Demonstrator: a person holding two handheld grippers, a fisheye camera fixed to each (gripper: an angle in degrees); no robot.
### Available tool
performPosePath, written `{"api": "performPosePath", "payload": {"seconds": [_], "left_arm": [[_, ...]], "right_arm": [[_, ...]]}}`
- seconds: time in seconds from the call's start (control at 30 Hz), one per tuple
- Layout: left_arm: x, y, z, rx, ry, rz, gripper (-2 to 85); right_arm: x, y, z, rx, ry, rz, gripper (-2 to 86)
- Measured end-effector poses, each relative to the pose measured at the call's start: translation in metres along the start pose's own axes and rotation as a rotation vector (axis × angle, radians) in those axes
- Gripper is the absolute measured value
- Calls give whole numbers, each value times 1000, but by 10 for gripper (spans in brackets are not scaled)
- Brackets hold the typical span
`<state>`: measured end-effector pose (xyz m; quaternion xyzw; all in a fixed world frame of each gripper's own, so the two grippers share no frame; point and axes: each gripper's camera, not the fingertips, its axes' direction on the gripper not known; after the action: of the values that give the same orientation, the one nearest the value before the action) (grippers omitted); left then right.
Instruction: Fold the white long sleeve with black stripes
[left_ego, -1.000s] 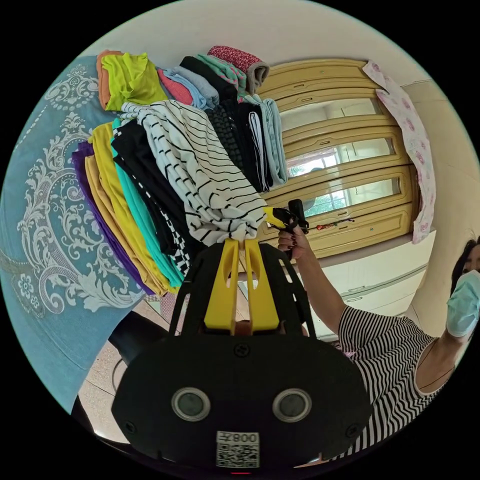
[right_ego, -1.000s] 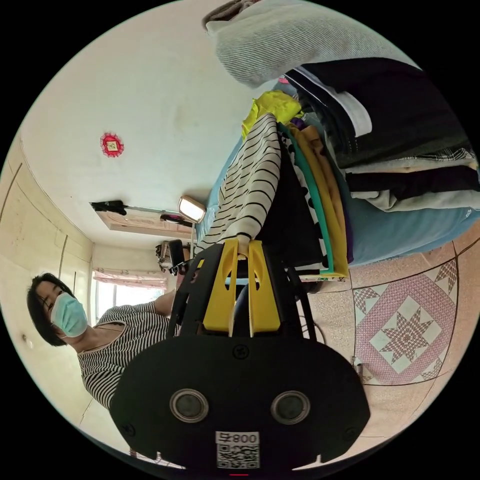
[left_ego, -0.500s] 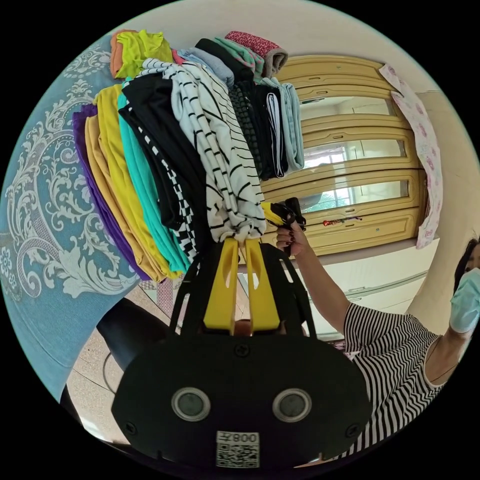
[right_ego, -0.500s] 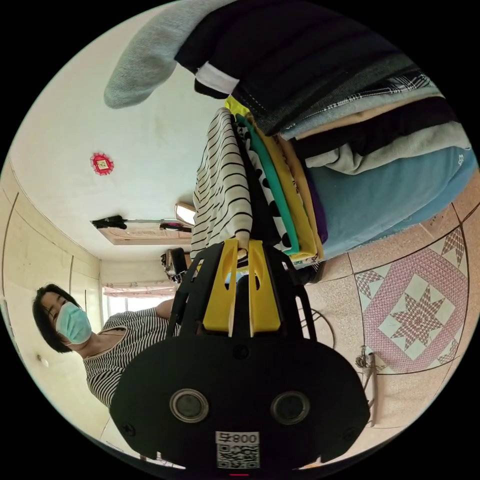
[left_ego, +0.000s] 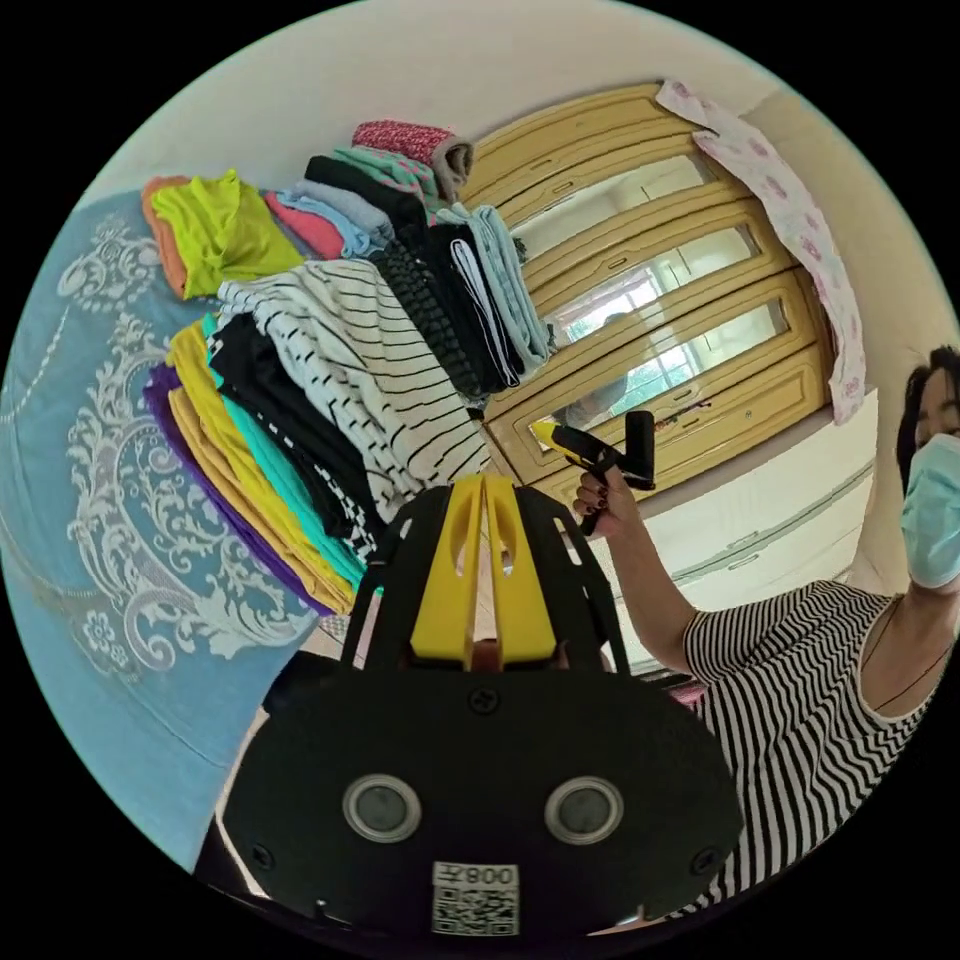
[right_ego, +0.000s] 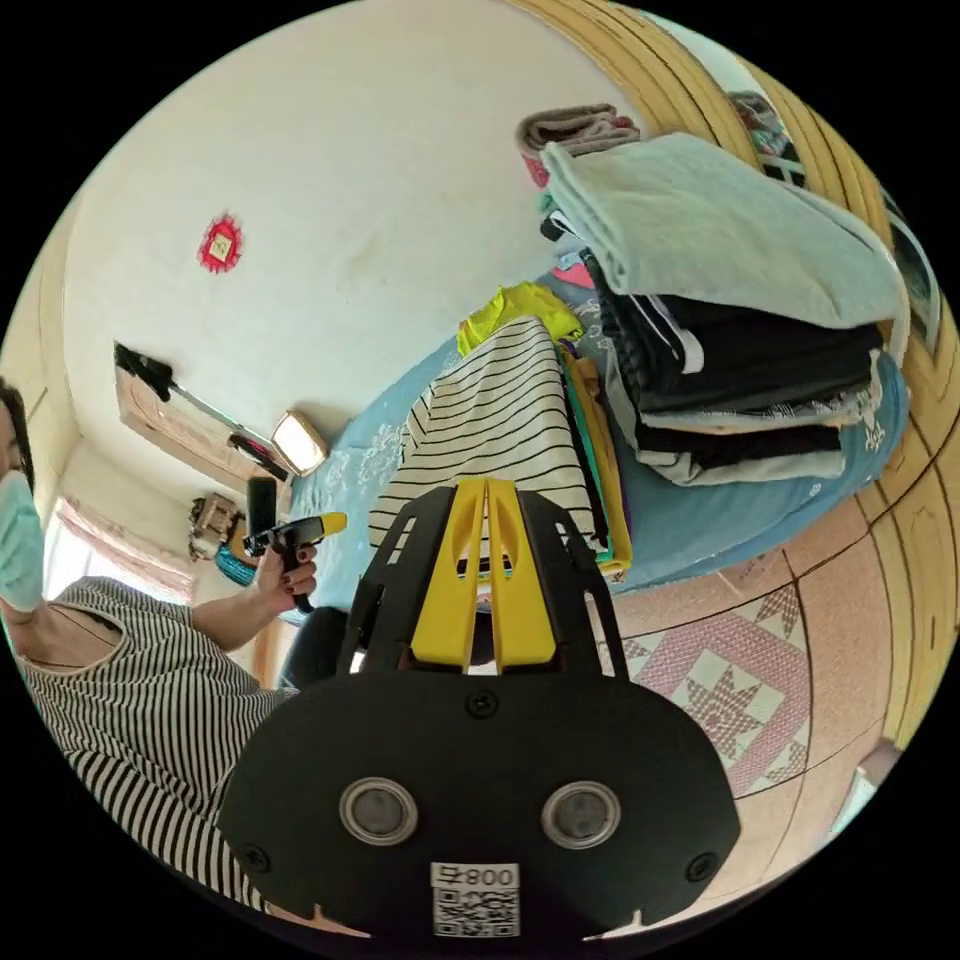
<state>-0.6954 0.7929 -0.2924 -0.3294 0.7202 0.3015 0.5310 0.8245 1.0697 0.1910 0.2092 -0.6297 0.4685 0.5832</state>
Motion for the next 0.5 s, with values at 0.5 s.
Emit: {"api": "performPosePath", "payload": {"seconds": [0.5], "left_arm": [[-22,73,0,-111,-273,170,2]], "right_arm": [[-84,39,168,-43,507,-191,1]]}}
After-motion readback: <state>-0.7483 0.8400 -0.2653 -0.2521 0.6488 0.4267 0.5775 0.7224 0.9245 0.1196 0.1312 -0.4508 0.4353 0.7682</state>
